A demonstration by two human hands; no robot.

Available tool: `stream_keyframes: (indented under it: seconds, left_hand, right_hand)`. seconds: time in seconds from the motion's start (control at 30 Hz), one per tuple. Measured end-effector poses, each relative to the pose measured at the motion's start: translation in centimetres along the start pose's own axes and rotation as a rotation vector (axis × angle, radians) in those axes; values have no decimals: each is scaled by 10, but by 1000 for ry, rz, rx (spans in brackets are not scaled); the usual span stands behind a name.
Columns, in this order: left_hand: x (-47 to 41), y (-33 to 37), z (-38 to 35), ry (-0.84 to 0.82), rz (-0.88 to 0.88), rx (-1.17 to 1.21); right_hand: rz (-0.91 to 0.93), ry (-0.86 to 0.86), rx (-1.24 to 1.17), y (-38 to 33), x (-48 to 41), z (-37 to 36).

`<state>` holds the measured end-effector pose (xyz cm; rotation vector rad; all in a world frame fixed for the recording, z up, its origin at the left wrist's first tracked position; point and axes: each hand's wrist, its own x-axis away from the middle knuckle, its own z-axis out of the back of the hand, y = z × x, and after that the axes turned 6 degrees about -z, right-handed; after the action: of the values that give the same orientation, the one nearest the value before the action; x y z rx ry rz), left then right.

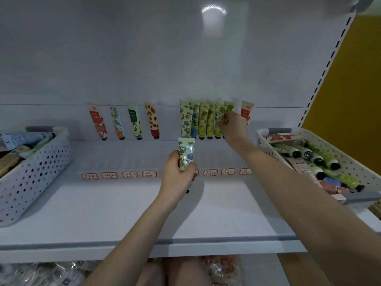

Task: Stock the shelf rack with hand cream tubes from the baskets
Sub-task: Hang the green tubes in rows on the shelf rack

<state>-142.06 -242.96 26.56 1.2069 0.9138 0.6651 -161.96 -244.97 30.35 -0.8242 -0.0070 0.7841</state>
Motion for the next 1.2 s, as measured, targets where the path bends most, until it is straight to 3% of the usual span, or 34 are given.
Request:
stream_keyframes:
  seconds: [0.63, 1.2]
  left_hand:
    - [1, -9, 2, -5, 18, 1]
    - [-2, -3, -6, -26, 1, -16]
  right_hand:
    - [37, -6, 136, -13, -20, 13]
    - [-31, -36, 69, -12, -18, 16]
